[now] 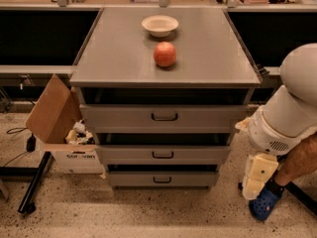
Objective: Open bottom drawer
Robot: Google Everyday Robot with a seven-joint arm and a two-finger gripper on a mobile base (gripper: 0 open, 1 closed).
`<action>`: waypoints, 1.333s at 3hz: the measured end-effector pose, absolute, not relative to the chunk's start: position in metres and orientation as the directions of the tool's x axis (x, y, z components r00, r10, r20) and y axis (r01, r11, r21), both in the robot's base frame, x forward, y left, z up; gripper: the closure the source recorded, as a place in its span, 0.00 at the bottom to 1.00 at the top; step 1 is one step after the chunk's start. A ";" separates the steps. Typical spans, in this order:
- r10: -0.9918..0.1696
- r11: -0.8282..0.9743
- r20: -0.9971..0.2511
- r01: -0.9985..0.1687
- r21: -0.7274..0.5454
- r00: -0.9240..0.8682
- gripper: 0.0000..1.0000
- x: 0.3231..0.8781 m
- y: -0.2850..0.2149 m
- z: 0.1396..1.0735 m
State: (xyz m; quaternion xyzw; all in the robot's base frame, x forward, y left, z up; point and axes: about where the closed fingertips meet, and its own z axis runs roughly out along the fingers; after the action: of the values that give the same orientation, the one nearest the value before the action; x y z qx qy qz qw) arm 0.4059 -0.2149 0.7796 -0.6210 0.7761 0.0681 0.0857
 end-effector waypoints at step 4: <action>-0.963 -0.068 -0.258 -0.997 -0.028 0.073 0.00 0.424 -0.220 0.595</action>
Offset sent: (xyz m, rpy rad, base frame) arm 0.0196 -0.0134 -0.1553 -0.0064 -0.0461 0.2354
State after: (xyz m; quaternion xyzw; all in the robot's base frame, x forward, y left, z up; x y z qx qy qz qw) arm 0.4242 -0.2200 0.5947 -0.7256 0.6756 0.0857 0.0989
